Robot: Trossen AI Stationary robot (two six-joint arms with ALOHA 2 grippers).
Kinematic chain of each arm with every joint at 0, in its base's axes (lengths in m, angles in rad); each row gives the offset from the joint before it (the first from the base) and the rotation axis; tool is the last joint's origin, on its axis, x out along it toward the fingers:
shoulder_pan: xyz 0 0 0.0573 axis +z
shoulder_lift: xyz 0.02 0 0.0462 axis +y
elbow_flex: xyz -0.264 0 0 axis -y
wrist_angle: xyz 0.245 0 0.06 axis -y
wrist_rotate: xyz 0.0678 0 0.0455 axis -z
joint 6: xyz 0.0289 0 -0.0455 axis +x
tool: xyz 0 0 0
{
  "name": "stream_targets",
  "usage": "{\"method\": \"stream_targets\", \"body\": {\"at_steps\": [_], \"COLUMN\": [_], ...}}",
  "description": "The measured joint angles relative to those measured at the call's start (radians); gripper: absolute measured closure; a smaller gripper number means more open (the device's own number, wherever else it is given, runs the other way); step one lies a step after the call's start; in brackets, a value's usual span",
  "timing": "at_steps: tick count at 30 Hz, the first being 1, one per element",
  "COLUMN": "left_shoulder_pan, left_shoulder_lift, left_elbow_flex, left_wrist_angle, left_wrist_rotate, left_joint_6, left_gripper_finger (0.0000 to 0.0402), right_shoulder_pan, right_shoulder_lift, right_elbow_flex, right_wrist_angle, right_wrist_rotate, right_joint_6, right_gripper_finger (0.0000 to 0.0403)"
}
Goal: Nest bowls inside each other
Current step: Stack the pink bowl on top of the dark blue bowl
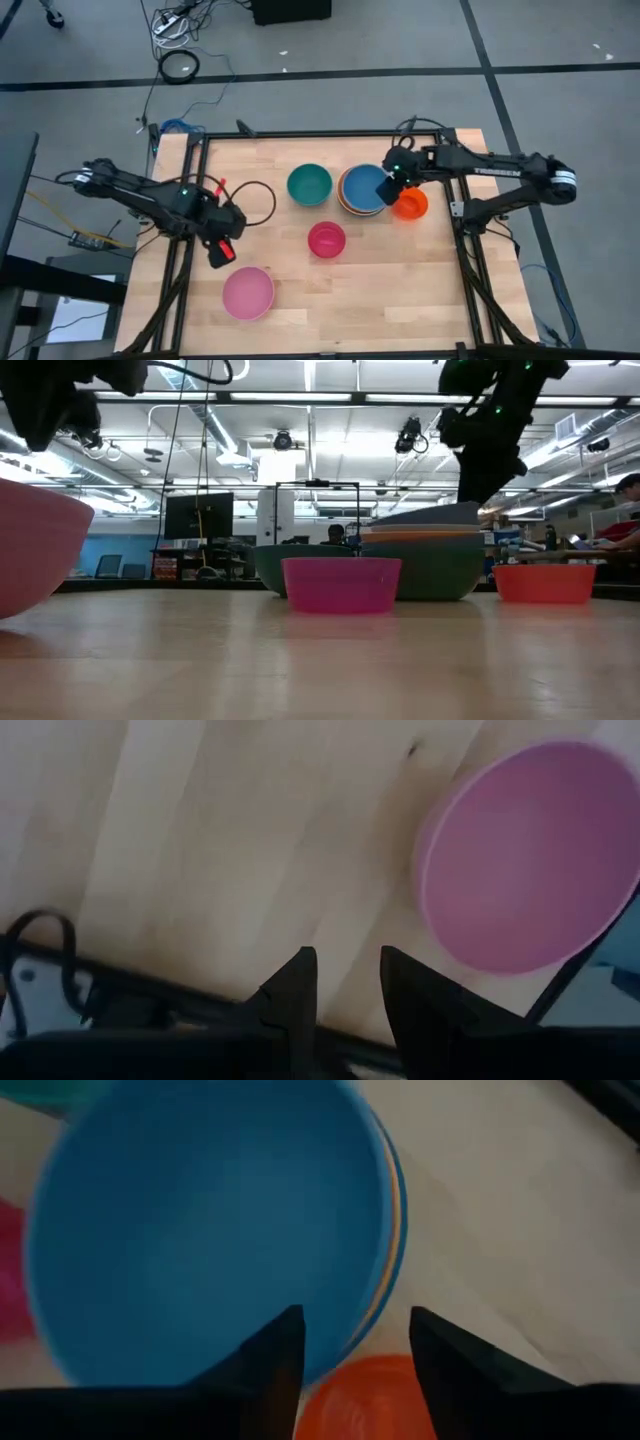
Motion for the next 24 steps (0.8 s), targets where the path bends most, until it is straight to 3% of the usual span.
{"method": "stream_targets", "body": {"at_steps": [8, 16, 24], "left_shoulder_pan": [-0.002, -0.030, -0.101], "left_shoulder_lift": [0.009, 0.014, 0.030], "left_elbow_flex": [-0.029, -0.210, -0.248], "left_wrist_angle": [0.062, 0.282, 0.420], "left_wrist_rotate": [-0.078, 0.058, 0.082], "left_joint_6": [0.018, -0.045, -0.140], "left_gripper_finger": [0.0280, 0.0280, 0.0280], "right_shoulder_pan": [0.033, 0.123, 0.173], "right_shoulder_lift": [-0.179, -0.308, -0.284], "right_elbow_flex": [0.000, 0.000, 0.000], "right_wrist_angle": [-0.003, -0.007, -0.008], "right_wrist_rotate": [0.005, 0.057, 0.078], "right_joint_6": [0.073, 0.171, 0.204], "right_gripper_finger": [0.0222, 0.0225, 0.0225]}}
